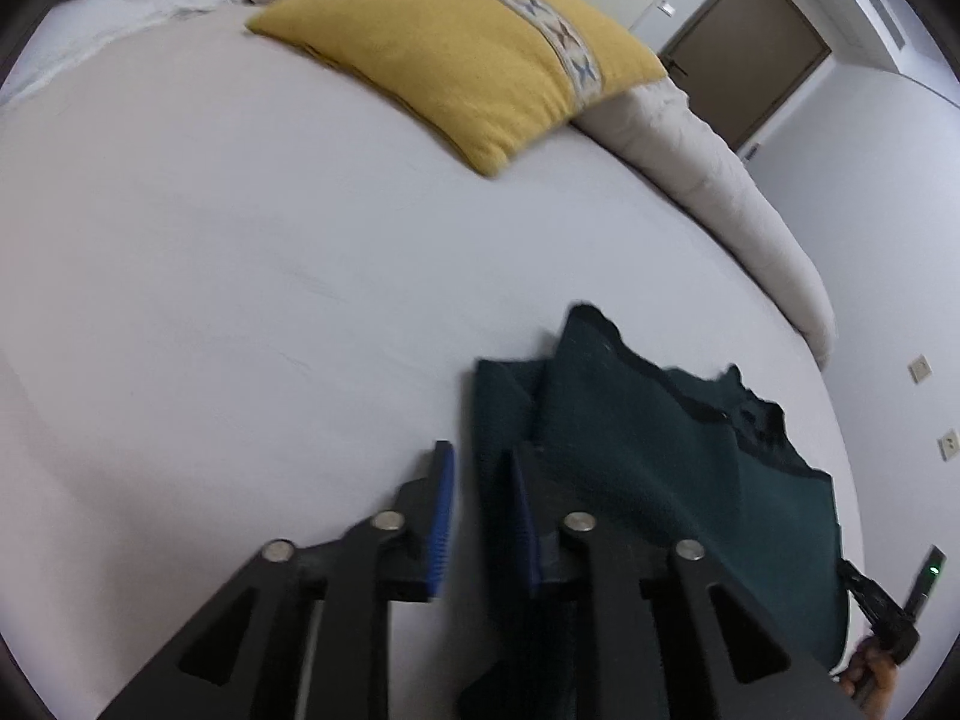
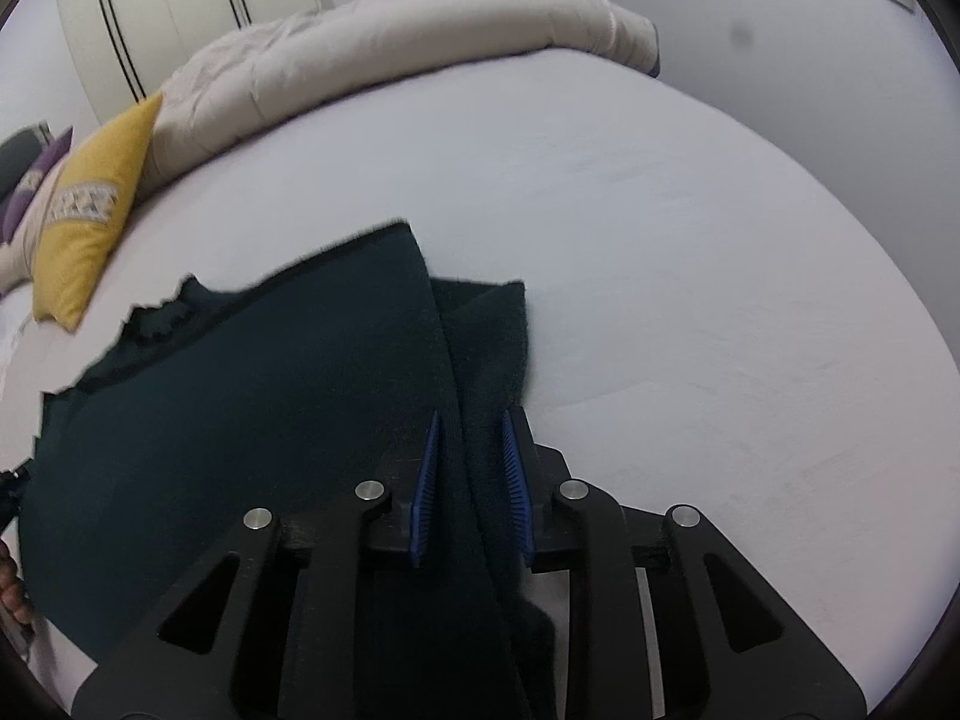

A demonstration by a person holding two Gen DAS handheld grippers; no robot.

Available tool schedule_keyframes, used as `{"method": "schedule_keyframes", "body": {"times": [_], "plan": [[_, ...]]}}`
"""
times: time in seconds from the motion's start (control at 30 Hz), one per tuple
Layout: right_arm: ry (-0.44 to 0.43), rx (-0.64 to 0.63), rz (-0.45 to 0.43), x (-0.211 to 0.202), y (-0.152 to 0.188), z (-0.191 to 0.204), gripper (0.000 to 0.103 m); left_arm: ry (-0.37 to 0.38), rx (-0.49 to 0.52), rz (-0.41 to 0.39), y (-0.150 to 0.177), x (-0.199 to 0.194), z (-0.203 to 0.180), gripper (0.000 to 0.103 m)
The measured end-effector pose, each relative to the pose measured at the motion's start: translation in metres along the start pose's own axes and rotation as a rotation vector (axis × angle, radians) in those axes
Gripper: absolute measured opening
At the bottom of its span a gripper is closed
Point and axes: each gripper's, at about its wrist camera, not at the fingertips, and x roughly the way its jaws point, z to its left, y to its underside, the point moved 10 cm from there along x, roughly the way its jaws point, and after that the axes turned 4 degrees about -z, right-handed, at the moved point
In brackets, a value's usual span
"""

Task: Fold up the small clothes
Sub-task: 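Lay the held hem down onto the collar end with both tools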

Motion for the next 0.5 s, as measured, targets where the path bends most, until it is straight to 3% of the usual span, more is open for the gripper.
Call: {"method": "schedule_keyframes", "body": {"times": [0.03,0.17,0.33,0.5], "plan": [[0.000,0.004,-0.021,-0.007,-0.002,-0.001,0.020,0.005,-0.006,-0.012,-0.002,-0.006,-0.001,0.034],[-0.053,0.016,-0.065,-0.029,-0.005,0.004,0.021,0.013,0.107,-0.028,0.008,-0.027,-0.023,0.034],[-0.054,-0.003,0.017,-0.022,0.017,-0.002,0.023,-0.019,0.212,-0.008,0.043,-0.037,-0.033,0.036],[-0.065,-0.016,0.036,-0.024,0.029,-0.005,0.022,-0.034,0.225,0.015,0.060,-0.033,-0.028,0.037]]}}
